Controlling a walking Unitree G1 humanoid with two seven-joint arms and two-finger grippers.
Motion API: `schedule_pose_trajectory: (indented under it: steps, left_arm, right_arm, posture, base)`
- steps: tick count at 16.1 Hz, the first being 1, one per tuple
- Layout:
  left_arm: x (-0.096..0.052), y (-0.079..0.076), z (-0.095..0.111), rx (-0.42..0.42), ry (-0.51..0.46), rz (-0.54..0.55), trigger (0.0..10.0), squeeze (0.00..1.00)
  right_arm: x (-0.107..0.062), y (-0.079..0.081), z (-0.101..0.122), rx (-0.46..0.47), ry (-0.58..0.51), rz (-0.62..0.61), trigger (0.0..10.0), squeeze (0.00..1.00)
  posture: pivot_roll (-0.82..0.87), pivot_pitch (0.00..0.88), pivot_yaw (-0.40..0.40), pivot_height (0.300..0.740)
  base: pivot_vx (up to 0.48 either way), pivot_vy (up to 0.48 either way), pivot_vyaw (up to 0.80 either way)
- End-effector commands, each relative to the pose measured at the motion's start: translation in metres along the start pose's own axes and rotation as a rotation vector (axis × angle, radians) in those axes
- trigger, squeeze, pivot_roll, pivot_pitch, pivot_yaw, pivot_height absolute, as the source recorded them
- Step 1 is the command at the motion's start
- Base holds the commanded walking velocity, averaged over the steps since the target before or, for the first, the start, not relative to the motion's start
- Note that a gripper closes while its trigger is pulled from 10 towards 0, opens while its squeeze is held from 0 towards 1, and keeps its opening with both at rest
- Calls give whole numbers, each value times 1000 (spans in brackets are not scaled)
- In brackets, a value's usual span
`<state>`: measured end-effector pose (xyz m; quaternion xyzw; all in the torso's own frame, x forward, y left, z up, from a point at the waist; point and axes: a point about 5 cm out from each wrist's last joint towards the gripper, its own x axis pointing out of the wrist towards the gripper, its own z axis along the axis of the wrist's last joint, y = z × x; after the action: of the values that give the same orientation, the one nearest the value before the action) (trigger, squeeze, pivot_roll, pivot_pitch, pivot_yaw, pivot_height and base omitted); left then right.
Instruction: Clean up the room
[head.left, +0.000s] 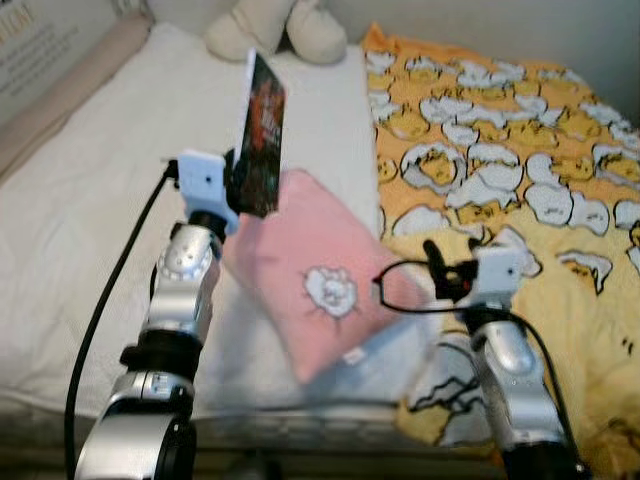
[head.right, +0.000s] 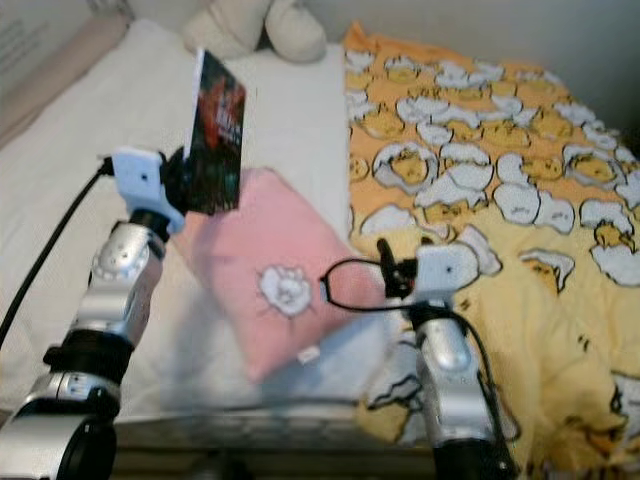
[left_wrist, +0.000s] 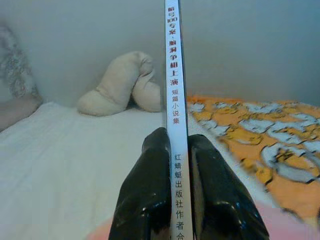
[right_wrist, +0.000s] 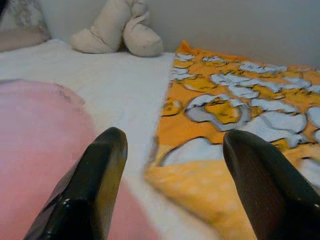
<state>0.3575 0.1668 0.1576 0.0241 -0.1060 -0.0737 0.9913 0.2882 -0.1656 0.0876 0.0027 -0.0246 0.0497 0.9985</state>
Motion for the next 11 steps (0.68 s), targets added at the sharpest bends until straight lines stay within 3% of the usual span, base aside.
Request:
schedule_pose_trajectory:
  steps: [1, 2, 3, 5, 11]
  left_arm:
    - [-5, -11, -13, -52, 57, -13, 10000, 0]
    - [-5, -12, -14, -49, 64, 1, 10000, 0]
    - [-6, -18, -20, -79, 93, 32, 10000, 0]
    - [-4, -31, -20, -82, 94, 3, 10000, 0]
    - [1, -31, -21, -86, 123, 32, 10000, 0]
  right_arm:
    - [1, -5, -1, 25, 12, -23, 10000, 0]
    - [2, -5, 0, 34, 8, -31, 10000, 0]
    - [1, -7, -2, 100, 28, -71, 10000, 0]
    - [-2, -9, -6, 79, 38, -64, 10000, 0]
    - [-7, -5, -11, 69, 61, -40, 10000, 0]
  posture:
    - [-14, 0, -21, 740]
    - [-16, 0, -18, 740]
    - [-18, 0, -16, 740]
    - [-29, 0, -4, 740]
    - [-44, 0, 10, 740]
  base:
    - [0, 480, 0]
    - [0, 480, 0]
    - [0, 480, 0]
    - [0, 480, 0]
    - [0, 480, 0]
